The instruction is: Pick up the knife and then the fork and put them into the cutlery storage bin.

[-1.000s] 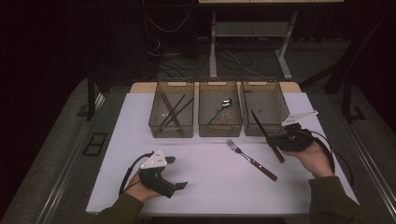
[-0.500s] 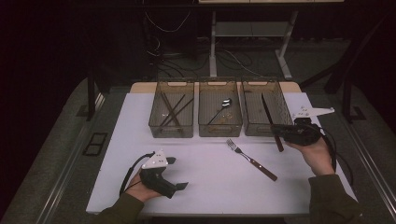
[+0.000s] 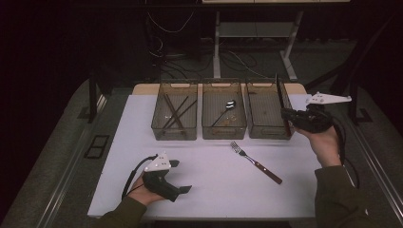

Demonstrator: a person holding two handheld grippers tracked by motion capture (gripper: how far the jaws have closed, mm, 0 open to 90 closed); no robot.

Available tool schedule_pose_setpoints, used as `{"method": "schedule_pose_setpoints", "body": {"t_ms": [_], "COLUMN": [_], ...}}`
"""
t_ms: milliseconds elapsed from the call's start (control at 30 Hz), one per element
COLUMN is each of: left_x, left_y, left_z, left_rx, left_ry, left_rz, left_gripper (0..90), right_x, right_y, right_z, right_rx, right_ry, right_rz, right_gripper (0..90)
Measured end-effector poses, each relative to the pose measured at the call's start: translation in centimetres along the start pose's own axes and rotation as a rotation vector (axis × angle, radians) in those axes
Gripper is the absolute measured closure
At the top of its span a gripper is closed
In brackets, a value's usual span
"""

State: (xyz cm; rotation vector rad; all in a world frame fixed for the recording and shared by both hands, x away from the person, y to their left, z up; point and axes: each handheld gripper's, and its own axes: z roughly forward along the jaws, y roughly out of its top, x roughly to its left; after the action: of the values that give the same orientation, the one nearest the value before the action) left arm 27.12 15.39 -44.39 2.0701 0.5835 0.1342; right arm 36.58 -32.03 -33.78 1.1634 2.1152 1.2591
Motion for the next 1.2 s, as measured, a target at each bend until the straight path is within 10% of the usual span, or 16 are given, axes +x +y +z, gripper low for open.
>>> {"method": "schedule_pose_setpoints", "body": {"t_ms": [433,1200], "left_x": [-0.1,-0.2], "left_y": [0.0,0.0], "left_z": [0.0,0.0], "left_rx": [-0.001,-0.003], "left_ry": [0.003,-0.001], "left_rz": [0.005,0.011], "left_gripper": [0.0,0.0], "right_x": [-2.6,-4.5], "right_y": [2.2,-1.0], "right_z": [2.7,6.7], "right_rx": [-0.002,0.167], "right_ry": [-0.089,-0.175], "right_rz": [0.069,0.089], "right_gripper": [77.6,77.5]}}
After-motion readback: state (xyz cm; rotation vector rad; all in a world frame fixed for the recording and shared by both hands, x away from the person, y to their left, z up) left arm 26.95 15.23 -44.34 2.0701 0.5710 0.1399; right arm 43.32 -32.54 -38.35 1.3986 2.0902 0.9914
